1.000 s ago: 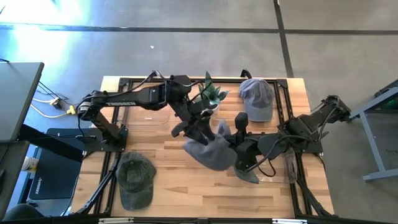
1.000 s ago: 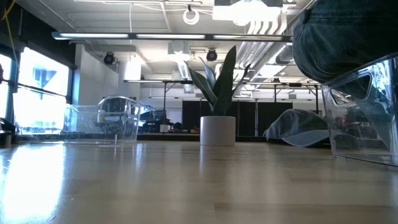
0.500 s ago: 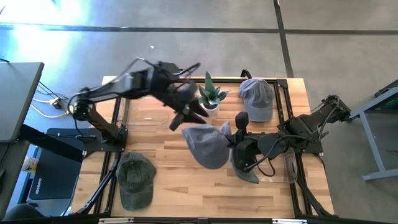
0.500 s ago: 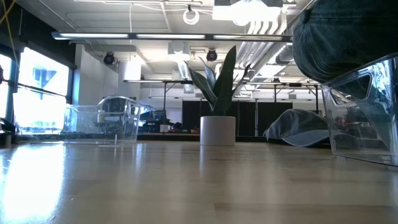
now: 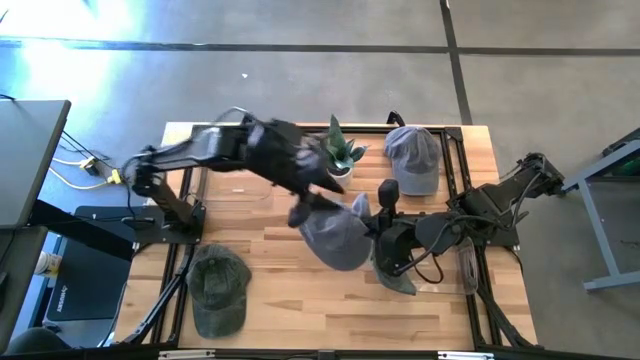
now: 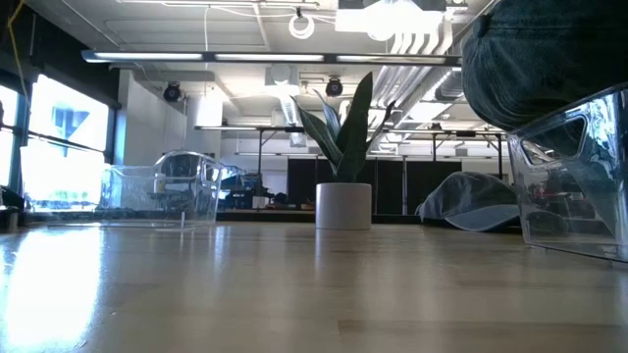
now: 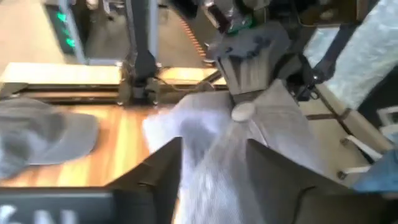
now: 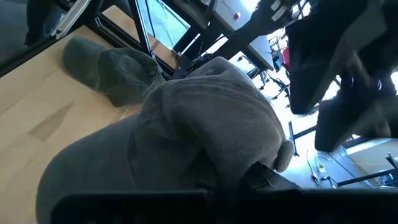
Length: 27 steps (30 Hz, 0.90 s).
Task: Pick & Place hat
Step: Put the left gray cap into the left transparent bin
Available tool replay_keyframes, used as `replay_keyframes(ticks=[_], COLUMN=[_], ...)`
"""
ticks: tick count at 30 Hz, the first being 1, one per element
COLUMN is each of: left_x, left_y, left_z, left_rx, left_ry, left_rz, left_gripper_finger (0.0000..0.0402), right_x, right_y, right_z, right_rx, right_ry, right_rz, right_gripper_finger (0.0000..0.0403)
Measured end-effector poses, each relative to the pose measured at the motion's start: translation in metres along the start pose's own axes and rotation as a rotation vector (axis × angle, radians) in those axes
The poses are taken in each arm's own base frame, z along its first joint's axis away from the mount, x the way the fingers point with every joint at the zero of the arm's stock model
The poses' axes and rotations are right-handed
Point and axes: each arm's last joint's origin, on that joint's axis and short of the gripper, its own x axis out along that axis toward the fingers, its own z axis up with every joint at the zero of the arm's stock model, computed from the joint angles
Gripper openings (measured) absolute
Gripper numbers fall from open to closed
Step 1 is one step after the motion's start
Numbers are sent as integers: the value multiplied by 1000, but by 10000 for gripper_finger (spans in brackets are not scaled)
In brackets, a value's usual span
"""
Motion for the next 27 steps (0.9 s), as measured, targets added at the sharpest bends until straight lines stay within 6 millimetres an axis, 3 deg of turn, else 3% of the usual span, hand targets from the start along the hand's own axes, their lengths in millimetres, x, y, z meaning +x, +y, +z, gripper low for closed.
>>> replay_keyframes(ticks=[3, 6, 11, 16, 22, 27], left_x=[15, 32, 52, 56, 56, 39], left_y=[9, 13, 12, 11, 9, 3], left_z=[-17, -18, -28, -30, -30, -25], left_rx=[-49, -57, -54, -55, -57, -25], left_ry=[155, 170, 240, 245, 248, 218], left_rz=[-56, -122, -204, -249, -253, -153], left_gripper_finger=[236, 285, 298, 219, 34, 16], right_x=[0, 0, 0, 0, 0, 0], right_y=[0, 0, 0, 0, 0, 1], right_z=[0, 1, 1, 1, 1, -1], right_rx=[4, 7, 11, 13, 27, 96], right_ry=[-5, -8, -7, -6, -5, 11], right_rz=[-1, -4, -3, -7, -2, 9], right_gripper_finger=[3, 4, 6, 5, 3, 7])
